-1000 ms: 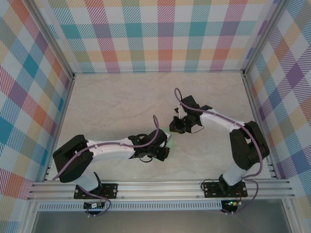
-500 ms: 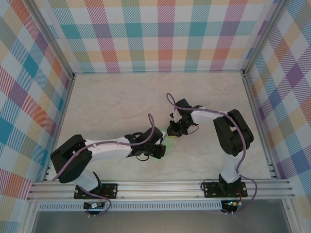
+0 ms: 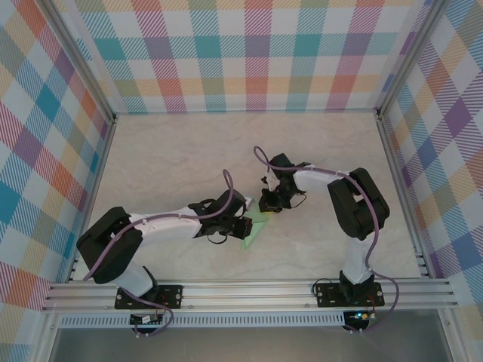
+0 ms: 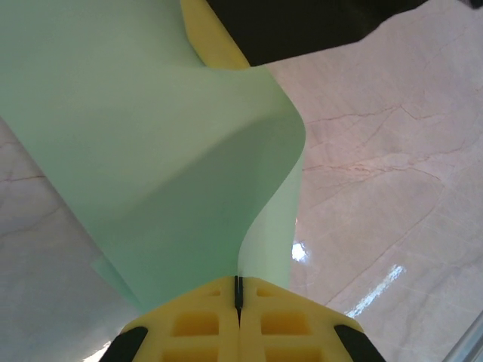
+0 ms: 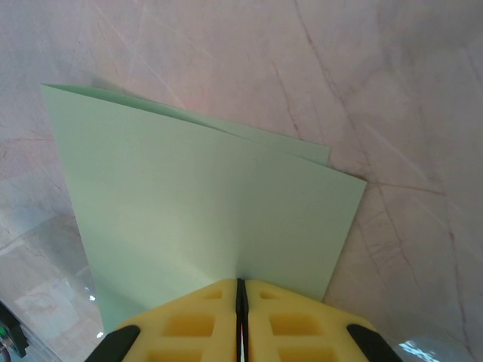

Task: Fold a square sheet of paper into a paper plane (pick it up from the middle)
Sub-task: Third fold the triangle at the center of the table.

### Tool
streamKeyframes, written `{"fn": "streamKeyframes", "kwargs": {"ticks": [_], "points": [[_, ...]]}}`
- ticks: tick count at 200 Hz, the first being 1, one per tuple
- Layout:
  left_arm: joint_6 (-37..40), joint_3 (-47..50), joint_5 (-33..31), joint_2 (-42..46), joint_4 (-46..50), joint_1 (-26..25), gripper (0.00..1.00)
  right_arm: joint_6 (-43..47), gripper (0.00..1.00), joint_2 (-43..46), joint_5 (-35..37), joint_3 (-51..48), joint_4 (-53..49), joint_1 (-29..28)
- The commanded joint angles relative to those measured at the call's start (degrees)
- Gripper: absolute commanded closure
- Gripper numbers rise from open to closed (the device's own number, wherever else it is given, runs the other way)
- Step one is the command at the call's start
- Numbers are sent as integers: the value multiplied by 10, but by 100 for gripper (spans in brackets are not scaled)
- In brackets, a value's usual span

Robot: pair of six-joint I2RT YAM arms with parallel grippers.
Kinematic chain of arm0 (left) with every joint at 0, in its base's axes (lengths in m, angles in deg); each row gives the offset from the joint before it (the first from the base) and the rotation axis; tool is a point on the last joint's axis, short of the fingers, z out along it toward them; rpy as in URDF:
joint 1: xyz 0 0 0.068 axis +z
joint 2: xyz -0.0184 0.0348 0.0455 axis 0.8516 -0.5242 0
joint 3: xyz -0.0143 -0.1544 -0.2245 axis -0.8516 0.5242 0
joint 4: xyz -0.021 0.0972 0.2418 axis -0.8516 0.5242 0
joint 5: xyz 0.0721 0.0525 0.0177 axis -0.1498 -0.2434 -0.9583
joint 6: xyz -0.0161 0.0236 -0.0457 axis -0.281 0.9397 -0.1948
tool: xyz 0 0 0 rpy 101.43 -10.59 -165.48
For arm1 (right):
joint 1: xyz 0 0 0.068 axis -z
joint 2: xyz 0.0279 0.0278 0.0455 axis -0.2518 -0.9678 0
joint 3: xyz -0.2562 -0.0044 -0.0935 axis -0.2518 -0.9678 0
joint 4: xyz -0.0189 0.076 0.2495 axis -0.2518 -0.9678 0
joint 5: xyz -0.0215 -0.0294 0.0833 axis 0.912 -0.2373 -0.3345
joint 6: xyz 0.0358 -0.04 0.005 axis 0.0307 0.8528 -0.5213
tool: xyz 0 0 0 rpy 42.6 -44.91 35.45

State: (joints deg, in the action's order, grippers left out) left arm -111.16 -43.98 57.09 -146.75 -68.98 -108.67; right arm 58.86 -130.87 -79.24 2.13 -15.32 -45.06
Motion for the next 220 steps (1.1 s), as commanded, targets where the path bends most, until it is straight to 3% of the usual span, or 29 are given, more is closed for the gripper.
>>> {"fn": "streamKeyframes", "kwargs": {"ticks": [1,220], "points": [[12,6,9,-1,-6,10,100,16,90,-26,22,8,-11,-3],[54,-17,-18,-51,9,22,100,-11,87,-25,0,3,11,-4]]}}
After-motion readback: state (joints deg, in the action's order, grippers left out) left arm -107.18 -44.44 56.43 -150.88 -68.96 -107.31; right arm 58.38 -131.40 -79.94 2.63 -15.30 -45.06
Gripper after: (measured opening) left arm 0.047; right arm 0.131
